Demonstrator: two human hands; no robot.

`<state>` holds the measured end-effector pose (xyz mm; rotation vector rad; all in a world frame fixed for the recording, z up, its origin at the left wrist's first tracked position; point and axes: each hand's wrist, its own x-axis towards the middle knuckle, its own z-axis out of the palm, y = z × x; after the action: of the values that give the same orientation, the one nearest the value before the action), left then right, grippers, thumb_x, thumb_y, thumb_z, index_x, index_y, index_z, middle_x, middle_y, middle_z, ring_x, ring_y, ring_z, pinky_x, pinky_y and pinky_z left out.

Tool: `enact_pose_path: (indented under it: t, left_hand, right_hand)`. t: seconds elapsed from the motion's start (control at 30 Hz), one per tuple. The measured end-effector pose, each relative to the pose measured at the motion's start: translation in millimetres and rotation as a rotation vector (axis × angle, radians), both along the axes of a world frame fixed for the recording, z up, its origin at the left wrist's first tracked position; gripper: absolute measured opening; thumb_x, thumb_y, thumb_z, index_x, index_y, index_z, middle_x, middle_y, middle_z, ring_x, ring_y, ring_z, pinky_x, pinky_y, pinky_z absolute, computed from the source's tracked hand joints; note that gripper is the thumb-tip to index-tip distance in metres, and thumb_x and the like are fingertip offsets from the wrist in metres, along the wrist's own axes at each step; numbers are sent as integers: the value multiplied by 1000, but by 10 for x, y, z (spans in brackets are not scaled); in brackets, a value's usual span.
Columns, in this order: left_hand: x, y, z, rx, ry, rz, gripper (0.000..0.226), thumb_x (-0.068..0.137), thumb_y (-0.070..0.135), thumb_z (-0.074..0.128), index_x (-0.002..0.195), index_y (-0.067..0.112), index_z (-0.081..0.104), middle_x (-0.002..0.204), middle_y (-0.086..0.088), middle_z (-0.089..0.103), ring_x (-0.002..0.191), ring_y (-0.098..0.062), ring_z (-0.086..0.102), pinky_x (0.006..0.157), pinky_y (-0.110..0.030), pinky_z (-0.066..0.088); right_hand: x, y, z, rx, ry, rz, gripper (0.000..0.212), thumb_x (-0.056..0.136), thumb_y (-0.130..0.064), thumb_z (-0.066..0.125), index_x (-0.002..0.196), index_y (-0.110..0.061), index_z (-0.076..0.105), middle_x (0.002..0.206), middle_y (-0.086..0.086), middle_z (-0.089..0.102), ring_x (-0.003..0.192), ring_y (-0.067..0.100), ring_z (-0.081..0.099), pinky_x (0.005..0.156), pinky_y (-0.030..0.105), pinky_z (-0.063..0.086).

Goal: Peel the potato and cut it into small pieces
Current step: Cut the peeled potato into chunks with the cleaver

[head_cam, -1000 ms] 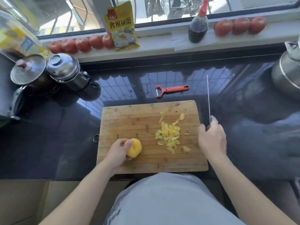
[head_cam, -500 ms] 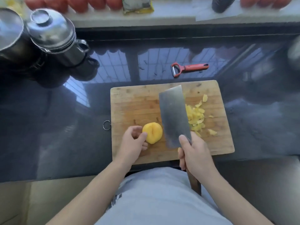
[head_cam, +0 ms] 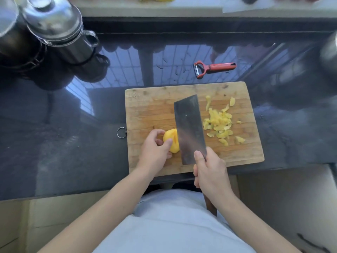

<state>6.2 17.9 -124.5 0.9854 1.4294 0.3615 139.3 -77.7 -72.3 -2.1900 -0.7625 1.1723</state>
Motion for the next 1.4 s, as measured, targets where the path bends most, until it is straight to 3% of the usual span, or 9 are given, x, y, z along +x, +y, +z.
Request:
enact_pose_path:
  t: [0.13,0.27,0.53,0.87,1.1,1.4]
  left_hand:
    - [36,-18,38,-31,0,40,21,104,29,64,123,34,57,110,-9,67,79,-18,77,78,-32,65]
    - [87,-75,45,-22,-13,79,26,105,28,61,127,38,55,105,-5,66,76,-15,76,84,-42,65]
    - [65,-31,12,-4,-29,65,22,106,32,60,127,36,58,107,-10,67,81,-18,76,73,-31,66]
    - [8,37,-15,26,-19,-19,14,104,28,64,117,31,63,99,-15,71,81,-24,77,78,-41,66]
    - [17,57,-30,16,-8,-23,11,104,26,63,115,30,64,98,-13,71,81,-23,76,77,-39,67]
    - [22,45,-30,39,8,-62,4,106,28,61,107,31,61,98,-14,72,81,-21,76,76,-39,67]
  right_hand:
    - [-16,-28,-8,-28,-150,101,33,102,-43,37,79,-19,42,65,6,61,57,30,61,59,54,53]
    - [-51,-6,19,-46,-218,154,32,101,-49,30,75,-30,34,68,5,61,64,30,62,64,53,53]
    - [-96,-22,87,-111,-295,241,32,107,-38,32,78,-26,33,74,2,55,74,25,54,64,43,44]
    - [-44,136,47,-138,-270,252,32,106,-40,34,80,-23,39,82,5,58,81,30,57,71,47,49]
    - [51,76,-92,-92,-125,128,33,100,-45,39,79,-20,44,71,9,61,60,27,54,59,56,55]
    - [83,94,-146,-63,-138,169,33,102,-44,39,81,-19,46,70,7,63,62,30,62,62,52,57]
